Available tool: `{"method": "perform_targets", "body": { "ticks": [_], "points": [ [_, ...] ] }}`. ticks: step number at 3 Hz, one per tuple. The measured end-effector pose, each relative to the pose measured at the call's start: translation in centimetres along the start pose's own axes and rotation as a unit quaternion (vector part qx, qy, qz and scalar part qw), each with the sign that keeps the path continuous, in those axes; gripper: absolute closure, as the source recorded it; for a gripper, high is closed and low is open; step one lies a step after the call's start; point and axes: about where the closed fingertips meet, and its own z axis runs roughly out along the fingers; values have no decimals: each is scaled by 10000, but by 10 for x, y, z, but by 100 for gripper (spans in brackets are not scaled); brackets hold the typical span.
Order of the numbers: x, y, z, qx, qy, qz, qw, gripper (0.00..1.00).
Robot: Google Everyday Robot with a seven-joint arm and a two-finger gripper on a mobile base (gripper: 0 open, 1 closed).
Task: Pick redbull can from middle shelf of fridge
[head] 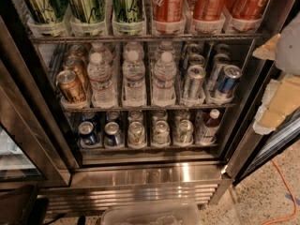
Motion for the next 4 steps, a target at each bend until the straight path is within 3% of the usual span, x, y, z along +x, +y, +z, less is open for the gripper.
{"method": "perform_targets", "body": {
  "ticks": [1, 2, 3, 4],
  "points": [
    [11, 6, 10, 308, -658, 64, 9973, 0],
    [5, -3, 4, 548, -863, 71, 9947, 0],
    [5, -3, 4, 548, -864, 71, 9947, 0],
    [8, -2, 9, 655, -951, 308, 9928, 0]
  ]
}}
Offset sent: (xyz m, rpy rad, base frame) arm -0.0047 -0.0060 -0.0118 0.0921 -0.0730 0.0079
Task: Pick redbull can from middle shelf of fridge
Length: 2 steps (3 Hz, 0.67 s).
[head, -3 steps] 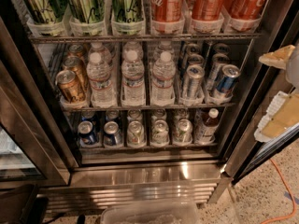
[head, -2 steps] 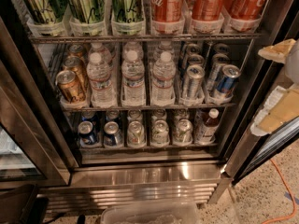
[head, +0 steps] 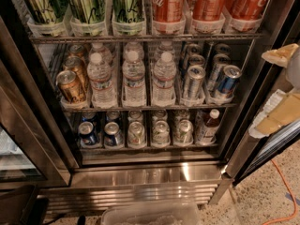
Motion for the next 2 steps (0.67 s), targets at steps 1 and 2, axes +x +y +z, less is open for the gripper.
{"method": "perform_targets", "body": {
  "ticks": [1, 2],
  "points": [
    [8, 5, 19, 251, -214, 403, 9986, 0],
    [18, 5, 45, 626, -391, 762, 9944, 0]
  ]
}}
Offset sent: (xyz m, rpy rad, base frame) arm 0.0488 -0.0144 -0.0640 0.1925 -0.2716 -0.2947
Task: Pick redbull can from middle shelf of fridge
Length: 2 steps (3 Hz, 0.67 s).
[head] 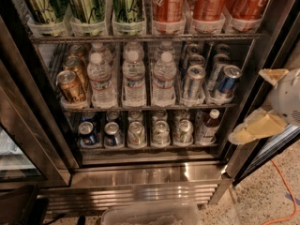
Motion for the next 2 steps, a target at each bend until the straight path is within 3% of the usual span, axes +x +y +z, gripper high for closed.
{"method": "perform_targets", "body": {
  "ticks": [1, 2],
  "points": [
    [7, -6, 22, 466, -166, 215, 9985, 0],
    [15, -23, 33, 943, -399, 570, 9931, 0]
  ]
}}
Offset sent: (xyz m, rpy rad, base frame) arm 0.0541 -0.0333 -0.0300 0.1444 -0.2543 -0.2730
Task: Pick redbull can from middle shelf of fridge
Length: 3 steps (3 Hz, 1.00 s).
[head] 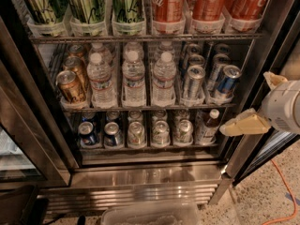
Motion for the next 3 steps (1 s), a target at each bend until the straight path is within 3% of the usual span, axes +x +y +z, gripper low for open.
{"method": "perform_targets", "body": {
  "ticks": [1, 3],
  "points": [
    [2, -11, -2, 271, -255, 251, 9990, 0],
    [2, -22, -9, 222, -667, 900, 9935, 0]
  ]
}}
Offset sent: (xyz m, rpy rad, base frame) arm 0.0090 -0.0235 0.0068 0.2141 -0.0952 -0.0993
